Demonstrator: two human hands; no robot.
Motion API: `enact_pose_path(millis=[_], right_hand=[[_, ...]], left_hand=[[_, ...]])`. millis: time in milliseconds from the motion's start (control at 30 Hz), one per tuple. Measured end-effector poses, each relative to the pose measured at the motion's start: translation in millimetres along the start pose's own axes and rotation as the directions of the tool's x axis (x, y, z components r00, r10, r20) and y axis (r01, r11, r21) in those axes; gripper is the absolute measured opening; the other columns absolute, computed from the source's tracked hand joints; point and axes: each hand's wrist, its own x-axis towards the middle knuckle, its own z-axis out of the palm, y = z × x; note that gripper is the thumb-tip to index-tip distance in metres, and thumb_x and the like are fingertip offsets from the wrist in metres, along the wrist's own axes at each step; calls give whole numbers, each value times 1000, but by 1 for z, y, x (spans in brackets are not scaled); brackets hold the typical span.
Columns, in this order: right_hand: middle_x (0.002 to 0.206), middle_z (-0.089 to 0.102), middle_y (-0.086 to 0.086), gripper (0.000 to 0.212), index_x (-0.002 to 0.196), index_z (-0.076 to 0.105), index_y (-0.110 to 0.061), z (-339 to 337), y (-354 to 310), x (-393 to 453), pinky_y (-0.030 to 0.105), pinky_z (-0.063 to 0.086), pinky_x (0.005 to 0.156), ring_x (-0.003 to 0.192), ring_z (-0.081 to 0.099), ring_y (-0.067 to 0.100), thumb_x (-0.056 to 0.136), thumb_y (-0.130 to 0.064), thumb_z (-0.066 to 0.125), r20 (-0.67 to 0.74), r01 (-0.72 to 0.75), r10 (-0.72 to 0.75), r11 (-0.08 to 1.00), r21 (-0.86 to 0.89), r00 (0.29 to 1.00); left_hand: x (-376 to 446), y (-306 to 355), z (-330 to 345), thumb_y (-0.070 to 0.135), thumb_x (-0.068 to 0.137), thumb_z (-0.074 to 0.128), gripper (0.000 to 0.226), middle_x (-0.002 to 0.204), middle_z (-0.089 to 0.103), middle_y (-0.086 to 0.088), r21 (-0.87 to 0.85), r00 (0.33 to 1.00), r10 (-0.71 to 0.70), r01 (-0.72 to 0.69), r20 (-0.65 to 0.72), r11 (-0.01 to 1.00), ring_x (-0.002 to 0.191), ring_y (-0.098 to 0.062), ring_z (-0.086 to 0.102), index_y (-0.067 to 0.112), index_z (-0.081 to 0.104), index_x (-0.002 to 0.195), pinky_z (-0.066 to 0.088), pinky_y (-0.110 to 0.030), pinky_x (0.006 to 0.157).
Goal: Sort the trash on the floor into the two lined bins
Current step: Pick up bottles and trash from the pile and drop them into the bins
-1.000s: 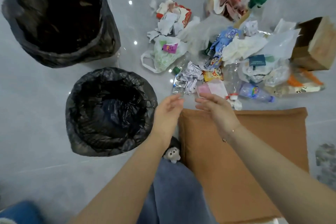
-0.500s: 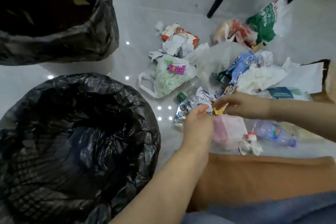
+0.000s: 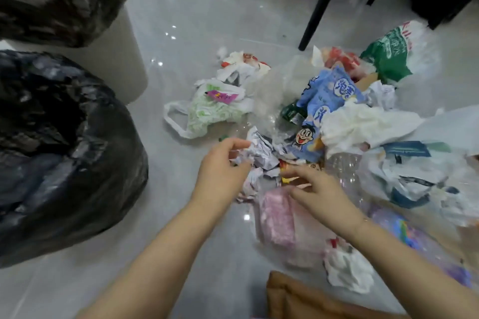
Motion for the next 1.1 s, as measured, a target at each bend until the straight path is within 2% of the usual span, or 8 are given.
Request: enact_pose_path(millis=[133, 267, 367, 467, 567, 867, 1000, 1100], right_hand=[[112, 61, -4, 33, 110, 64, -21, 9, 11, -23, 23, 42, 95, 105, 56, 10, 83, -4, 59, -16, 116, -117, 993, -29, 993], [117, 54, -9, 34, 114, 63, -20, -13, 17, -60, 8, 29, 96, 113, 45, 4, 83, -7, 61, -109, 177, -180, 984, -34, 978], [120, 50, -15, 31, 111, 64, -25, -28, 26, -91, 15, 35, 98, 116, 44, 0, 85, -8, 61, -151, 121, -112, 991, 57, 982], [121, 52, -19, 31, 109, 64, -30, -29, 33, -100, 1, 29, 90, 115, 45, -3, 87, -9, 60, -161, 91, -70, 988, 125, 984], [119, 57, -11, 33, 104, 63, -33, -17, 33, -88, 12, 39, 88, 101, 53, 2, 85, -6, 60, -152, 37, -7, 979, 198, 988], [111, 53, -10, 35, 106, 60, -26, 28, 12, -47, -6, 26, 82, 103, 48, 1, 82, -1, 58, -215, 55, -13, 980, 190, 976], [141, 37, 3, 41, 117, 59, -21, 37, 5, -37, 13, 24, 103, 133, 35, 19, 79, -6, 63, -325, -12, 34, 997, 70, 945], [155, 17, 3, 54, 126, 54, -27, 28, -9, -31, 30, 16, 116, 143, 15, 19, 76, -15, 70, -470, 84, -103, 995, -60, 877]], left_hand=[[7, -5, 9, 14, 82, 66, 43, 120, 49, -2, 422, 998, 57, -64, 29, 904, 114, -17, 48, 26, 57, 122, 32, -17, 89], [20, -8, 33, 21, 81, 66, 57, 137, 38, -8, 628, 997, 5, -50, 74, 777, 127, -31, 38, 23, 47, 134, 36, -32, 104], [28, -13, 53, 30, 79, 72, 71, 143, 32, -10, 719, 996, -11, -56, 88, 693, 130, -34, 31, 27, 36, 140, 35, -39, 104], [35, -21, 63, 36, 76, 77, 79, 142, 35, -8, 749, 998, 14, -57, 64, 660, 128, -34, 31, 37, 29, 139, 41, -44, 99], [37, -37, 60, 34, 76, 76, 84, 139, 42, -4, 784, 995, 82, -89, 49, 614, 122, -32, 37, 38, 24, 142, 45, -43, 95], [28, -78, 31, 16, 86, 67, 42, 111, 64, 2, 442, 941, 332, -270, -68, 855, 107, -19, 55, 25, 55, 125, 39, -28, 85], [24, -66, 21, 16, 87, 67, 28, 104, 61, 14, 212, 956, 242, -205, -165, 956, 102, -7, 56, 21, 58, 114, 38, -17, 83], [16, -41, 9, 15, 86, 68, 25, 92, 54, 23, 96, 960, 231, -218, -157, 971, 88, 5, 52, 26, 60, 108, 36, -3, 73]])
